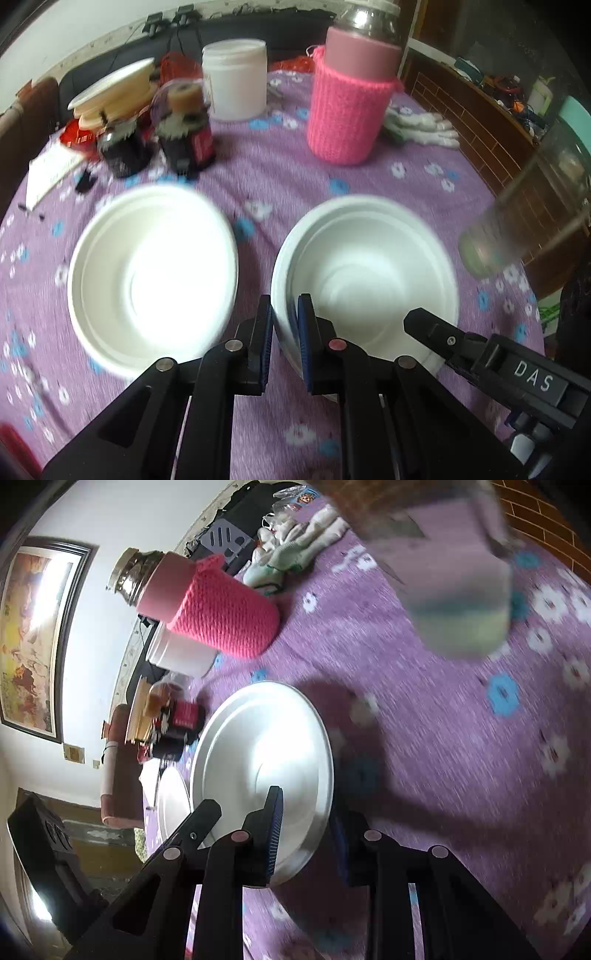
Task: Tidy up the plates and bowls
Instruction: 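Carry the white paper bowl onto the stack and open the left gripper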
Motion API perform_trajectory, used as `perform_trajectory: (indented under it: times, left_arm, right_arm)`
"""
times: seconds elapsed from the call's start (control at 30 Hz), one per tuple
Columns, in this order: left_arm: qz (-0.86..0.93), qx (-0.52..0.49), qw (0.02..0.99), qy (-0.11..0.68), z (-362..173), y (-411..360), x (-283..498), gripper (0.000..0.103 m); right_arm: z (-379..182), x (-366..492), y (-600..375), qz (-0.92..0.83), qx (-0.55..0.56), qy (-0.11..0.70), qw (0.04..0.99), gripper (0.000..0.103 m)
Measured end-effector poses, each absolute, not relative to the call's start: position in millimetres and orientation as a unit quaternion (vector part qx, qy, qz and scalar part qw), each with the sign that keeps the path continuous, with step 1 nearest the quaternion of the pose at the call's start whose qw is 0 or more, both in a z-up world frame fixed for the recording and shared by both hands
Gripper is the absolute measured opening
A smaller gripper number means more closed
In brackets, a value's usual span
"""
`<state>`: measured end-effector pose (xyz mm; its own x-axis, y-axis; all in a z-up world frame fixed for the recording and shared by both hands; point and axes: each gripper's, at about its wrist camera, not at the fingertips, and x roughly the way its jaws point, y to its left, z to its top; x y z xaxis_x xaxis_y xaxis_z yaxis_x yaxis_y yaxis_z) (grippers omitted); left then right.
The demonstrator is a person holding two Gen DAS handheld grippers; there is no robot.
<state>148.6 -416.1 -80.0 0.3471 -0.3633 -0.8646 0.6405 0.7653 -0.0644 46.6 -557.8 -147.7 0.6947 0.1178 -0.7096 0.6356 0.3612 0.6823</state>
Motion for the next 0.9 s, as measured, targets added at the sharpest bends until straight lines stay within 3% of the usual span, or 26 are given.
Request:
perform_trajectory:
  times: [0.23,0.37,0.9]
  left_arm:
    - [-0.312,0.114,0.799,0.501,-82.9,-380.0,125.2,0.011]
    - [-0.310,0.084,0.797,0.511,-81.9,-351.0,116.9,0.011]
    - [-0.274,0.016,0.823,0.497,-60.2,-199.9,70.2,0.011]
  right_arm:
    - [-162.8,20.4,-535.9,-0.138,0.570,0.356,0.728,0.027]
    - [-158.9,12.7,-520.4,-0.125,0.560,0.368,0.732,0.018]
    - [-136.1,-2.3,-399.0,-0.060,0.505,0.413,0.756,0.018]
